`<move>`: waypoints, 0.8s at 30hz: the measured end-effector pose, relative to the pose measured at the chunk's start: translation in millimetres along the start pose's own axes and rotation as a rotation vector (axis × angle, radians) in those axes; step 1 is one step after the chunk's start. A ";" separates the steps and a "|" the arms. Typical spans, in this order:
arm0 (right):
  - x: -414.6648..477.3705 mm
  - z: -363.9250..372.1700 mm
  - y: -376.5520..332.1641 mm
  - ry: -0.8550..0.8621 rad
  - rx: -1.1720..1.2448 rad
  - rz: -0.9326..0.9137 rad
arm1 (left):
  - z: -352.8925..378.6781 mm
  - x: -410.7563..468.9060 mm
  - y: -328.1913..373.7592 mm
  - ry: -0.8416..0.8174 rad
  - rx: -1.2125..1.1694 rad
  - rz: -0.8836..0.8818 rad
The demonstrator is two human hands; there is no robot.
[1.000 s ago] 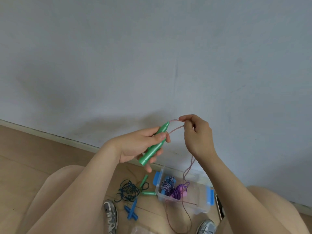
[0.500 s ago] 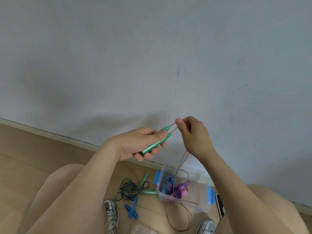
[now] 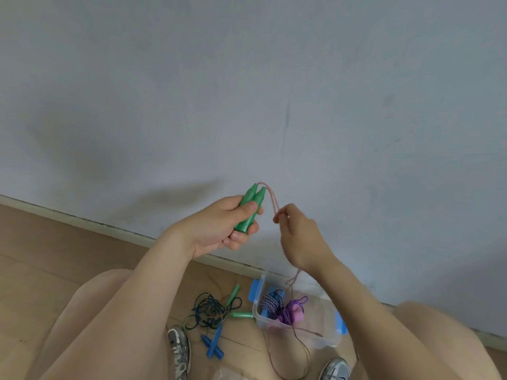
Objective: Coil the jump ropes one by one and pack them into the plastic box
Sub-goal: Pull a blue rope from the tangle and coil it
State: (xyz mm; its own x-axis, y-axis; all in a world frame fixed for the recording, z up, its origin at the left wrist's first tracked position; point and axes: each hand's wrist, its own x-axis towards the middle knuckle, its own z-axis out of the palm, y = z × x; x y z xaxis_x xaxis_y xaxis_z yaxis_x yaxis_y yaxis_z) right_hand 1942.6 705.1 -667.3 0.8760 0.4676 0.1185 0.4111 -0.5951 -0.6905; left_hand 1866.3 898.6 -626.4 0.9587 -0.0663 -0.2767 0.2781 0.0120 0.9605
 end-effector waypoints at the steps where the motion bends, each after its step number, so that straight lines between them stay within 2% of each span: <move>1: -4.2 4.6 -2.2 -0.053 -0.092 -0.036 | 0.6 3.4 -3.2 0.034 0.082 0.001; 5: -22.5 10.5 -22.3 -0.241 -0.417 -0.252 | 2.4 10.1 -18.9 0.124 0.879 0.064; 8: -26.5 2.7 -28.5 -0.322 -0.537 -0.340 | 6.4 13.9 -34.1 0.080 1.135 0.045; 11: -21.0 -7.6 -24.1 -0.300 -0.557 -0.341 | 11.7 15.4 -38.9 0.025 1.317 0.041; 15: -8.2 -22.7 -13.8 -0.282 -0.415 -0.330 | 14.7 14.4 -38.3 -0.124 1.385 -0.032; 17: -0.4 -31.0 -6.3 -0.236 -0.285 -0.289 | 15.0 10.8 -35.0 -0.163 1.318 -0.040; 20: 10.8 -43.0 6.2 -0.137 -0.020 -0.217 | 12.0 7.6 -26.4 -0.136 1.099 0.095; 24: 14.8 -35.8 13.3 -0.281 0.323 -0.080 | 7.6 7.5 -17.0 -0.034 0.862 0.280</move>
State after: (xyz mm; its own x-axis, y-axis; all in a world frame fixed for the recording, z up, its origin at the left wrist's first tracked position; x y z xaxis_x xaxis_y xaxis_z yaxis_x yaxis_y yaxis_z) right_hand 1970.0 680.8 -649.2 0.7237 0.6900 0.0125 0.3354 -0.3358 -0.8802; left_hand 1868.3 890.3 -644.6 0.9783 -0.2031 -0.0422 -0.1194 -0.7177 0.6860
